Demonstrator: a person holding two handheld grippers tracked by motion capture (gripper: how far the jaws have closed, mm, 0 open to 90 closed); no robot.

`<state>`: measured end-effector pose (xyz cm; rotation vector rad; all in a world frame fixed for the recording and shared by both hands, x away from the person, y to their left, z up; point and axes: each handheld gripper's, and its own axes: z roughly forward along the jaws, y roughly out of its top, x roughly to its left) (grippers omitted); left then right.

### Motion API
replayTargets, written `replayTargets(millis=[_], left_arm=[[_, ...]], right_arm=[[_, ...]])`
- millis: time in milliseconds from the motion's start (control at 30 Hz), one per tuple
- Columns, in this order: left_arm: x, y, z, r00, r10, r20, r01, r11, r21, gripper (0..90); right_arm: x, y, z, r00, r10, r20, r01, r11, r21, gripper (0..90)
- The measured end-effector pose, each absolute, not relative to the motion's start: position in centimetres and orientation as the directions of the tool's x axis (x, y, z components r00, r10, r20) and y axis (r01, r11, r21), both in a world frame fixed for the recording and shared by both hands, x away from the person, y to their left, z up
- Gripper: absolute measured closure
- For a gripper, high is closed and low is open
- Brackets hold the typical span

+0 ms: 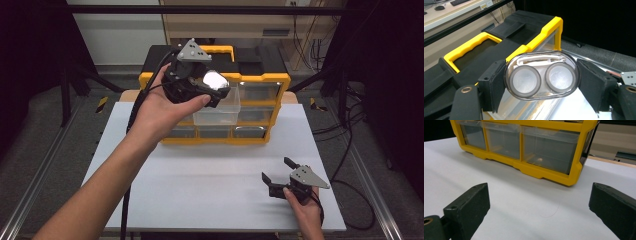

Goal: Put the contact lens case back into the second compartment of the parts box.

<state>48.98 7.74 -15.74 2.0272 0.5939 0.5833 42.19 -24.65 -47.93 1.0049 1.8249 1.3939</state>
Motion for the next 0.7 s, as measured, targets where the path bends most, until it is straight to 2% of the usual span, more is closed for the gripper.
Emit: replayTargets(millis=[700], left_arm=[[50.5, 8.0, -16.6, 0.754, 0.637, 0.16, 0.212, -0.467, 0.858, 26.3]], right_arm=[[42.2, -24.6, -47.9, -0.517, 0.855, -0.028, 0.197, 0.151, 0.969, 3.7]])
